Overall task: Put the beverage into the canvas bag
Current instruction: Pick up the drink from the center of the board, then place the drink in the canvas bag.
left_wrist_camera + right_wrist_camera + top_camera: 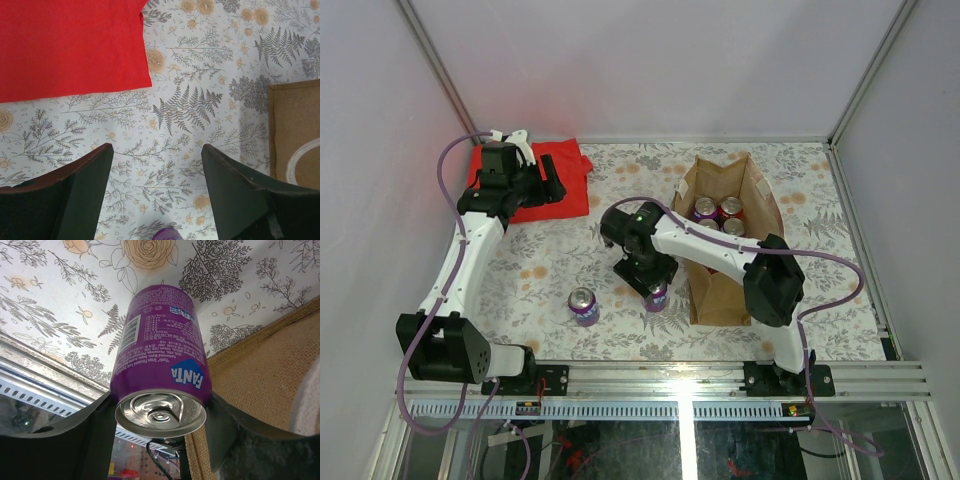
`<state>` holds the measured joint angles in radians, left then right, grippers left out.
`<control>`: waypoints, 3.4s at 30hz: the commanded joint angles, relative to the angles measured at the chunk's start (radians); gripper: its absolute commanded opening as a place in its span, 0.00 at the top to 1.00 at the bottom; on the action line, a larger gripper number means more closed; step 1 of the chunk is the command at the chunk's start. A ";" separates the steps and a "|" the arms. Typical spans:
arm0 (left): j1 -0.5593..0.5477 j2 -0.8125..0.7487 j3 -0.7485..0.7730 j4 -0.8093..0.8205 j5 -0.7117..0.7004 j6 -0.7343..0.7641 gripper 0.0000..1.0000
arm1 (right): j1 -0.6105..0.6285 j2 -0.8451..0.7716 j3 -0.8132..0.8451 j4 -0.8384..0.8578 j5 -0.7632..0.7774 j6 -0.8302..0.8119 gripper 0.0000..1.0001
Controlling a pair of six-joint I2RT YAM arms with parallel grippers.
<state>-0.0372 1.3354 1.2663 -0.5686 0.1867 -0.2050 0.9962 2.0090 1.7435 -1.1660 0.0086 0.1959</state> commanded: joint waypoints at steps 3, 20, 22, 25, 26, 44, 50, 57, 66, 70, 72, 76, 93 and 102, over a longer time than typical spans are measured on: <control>0.009 0.009 0.021 0.037 0.023 -0.011 0.30 | 0.010 -0.039 0.226 -0.079 0.000 -0.013 1.00; 0.009 0.053 0.058 0.057 0.041 -0.016 0.30 | -0.047 -0.129 0.680 0.043 0.279 0.045 1.00; 0.009 0.057 0.059 0.060 0.049 -0.017 0.30 | -0.067 -0.208 0.592 0.131 0.371 0.047 1.00; 0.009 0.066 0.060 0.061 0.060 -0.017 0.30 | -0.104 -0.304 0.533 0.218 0.488 0.047 1.00; 0.009 0.067 0.059 0.061 0.063 -0.017 0.30 | -0.117 -0.322 0.528 0.222 0.525 0.047 1.00; 0.008 0.155 0.111 0.088 0.116 -0.041 0.30 | -0.234 -0.624 0.156 0.022 0.580 0.257 1.00; 0.006 0.191 0.135 0.091 0.123 -0.043 0.31 | -0.234 -0.687 0.040 -0.038 0.539 0.348 1.00; -0.004 0.240 0.165 0.094 0.131 -0.043 0.31 | -0.235 -0.723 -0.067 -0.086 0.429 0.404 1.00; -0.023 0.303 0.210 0.095 0.151 -0.046 0.31 | -0.235 -0.759 -0.205 -0.104 0.296 0.444 1.00; -0.035 0.329 0.234 0.094 0.155 -0.044 0.31 | -0.234 -0.762 -0.257 -0.082 0.245 0.457 1.00; -0.040 0.339 0.244 0.093 0.155 -0.042 0.31 | -0.234 -0.762 -0.269 -0.082 0.222 0.469 1.00; -0.046 0.354 0.251 0.093 0.159 -0.042 0.31 | -0.235 -0.769 -0.287 -0.100 0.195 0.481 1.00; -0.073 0.404 0.290 0.095 0.158 -0.043 0.30 | -0.234 -0.794 -0.386 -0.130 0.111 0.494 1.00; -0.076 0.414 0.299 0.096 0.153 -0.038 0.30 | -0.235 -0.767 -0.495 -0.022 0.050 0.468 1.00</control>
<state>-0.1085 1.7374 1.5326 -0.5213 0.3336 -0.2390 0.7620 1.2530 1.2987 -1.2156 0.1448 0.6819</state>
